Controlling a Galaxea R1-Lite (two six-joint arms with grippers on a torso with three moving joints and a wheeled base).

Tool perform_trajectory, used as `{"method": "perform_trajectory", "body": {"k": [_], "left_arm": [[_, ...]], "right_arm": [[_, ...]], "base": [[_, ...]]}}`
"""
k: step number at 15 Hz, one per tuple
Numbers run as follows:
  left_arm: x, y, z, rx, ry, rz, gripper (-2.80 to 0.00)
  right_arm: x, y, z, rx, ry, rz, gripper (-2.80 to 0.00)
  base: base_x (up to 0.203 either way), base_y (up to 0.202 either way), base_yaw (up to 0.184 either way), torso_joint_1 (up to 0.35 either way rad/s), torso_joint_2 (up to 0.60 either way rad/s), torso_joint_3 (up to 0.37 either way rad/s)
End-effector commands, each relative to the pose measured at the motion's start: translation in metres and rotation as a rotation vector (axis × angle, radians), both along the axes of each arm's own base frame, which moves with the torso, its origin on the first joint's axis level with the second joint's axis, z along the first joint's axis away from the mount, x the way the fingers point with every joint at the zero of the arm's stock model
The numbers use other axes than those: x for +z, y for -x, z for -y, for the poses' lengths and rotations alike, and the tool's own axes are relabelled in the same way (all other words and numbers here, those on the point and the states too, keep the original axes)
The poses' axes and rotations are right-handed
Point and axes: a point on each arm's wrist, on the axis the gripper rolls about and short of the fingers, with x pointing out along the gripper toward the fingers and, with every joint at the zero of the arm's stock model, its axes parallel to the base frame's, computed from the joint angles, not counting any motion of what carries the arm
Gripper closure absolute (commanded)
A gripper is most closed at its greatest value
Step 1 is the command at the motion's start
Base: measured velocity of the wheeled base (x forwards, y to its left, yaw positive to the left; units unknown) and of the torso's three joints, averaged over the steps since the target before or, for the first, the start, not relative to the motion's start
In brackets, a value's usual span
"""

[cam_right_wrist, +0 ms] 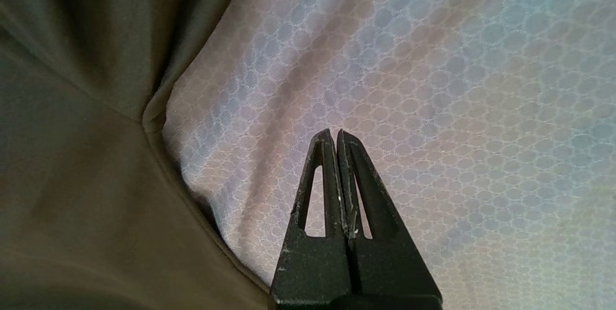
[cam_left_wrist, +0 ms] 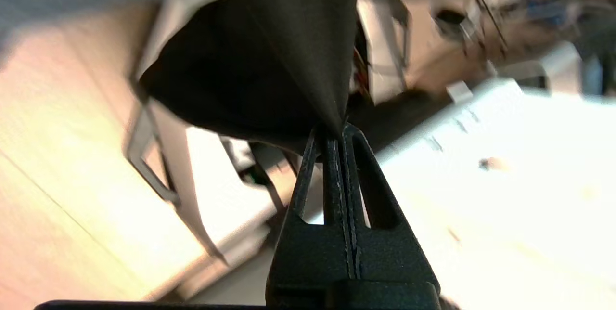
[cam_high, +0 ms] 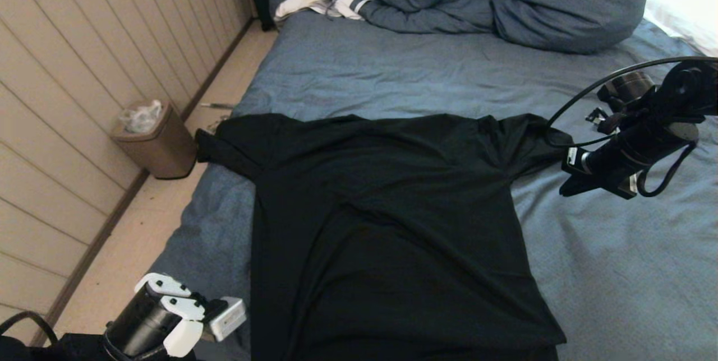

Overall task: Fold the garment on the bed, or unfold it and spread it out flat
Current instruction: Unford the black T-shirt

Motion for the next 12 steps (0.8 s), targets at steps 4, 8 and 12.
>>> {"method": "perform_trajectory", "body": {"k": [4, 8, 12], "left_arm": [[0.019, 0.014, 0.017, -0.066, 0.035, -0.036, 0.00], [0.011, 0.013, 0.019, -0.064, 0.000, -0.056, 0.00], [0.007, 0.010, 0.017, -0.039, -0.018, -0.070, 0.00]], "right_arm": [[-0.004, -0.002, 0.003, 0.005, -0.026, -0.009, 0.00], [-0.007, -0.005, 0.007, 0.002, -0.031, 0.004, 0.00], [-0.007, -0.005, 0.005, 0.008, -0.032, 0.001, 0.00]], "base": [[0.000, 0.000, 0.000, 0.000, 0.00, 0.000], [0.000, 0.000, 0.000, 0.000, 0.00, 0.000], [0.000, 0.000, 0.000, 0.000, 0.00, 0.000]]}}
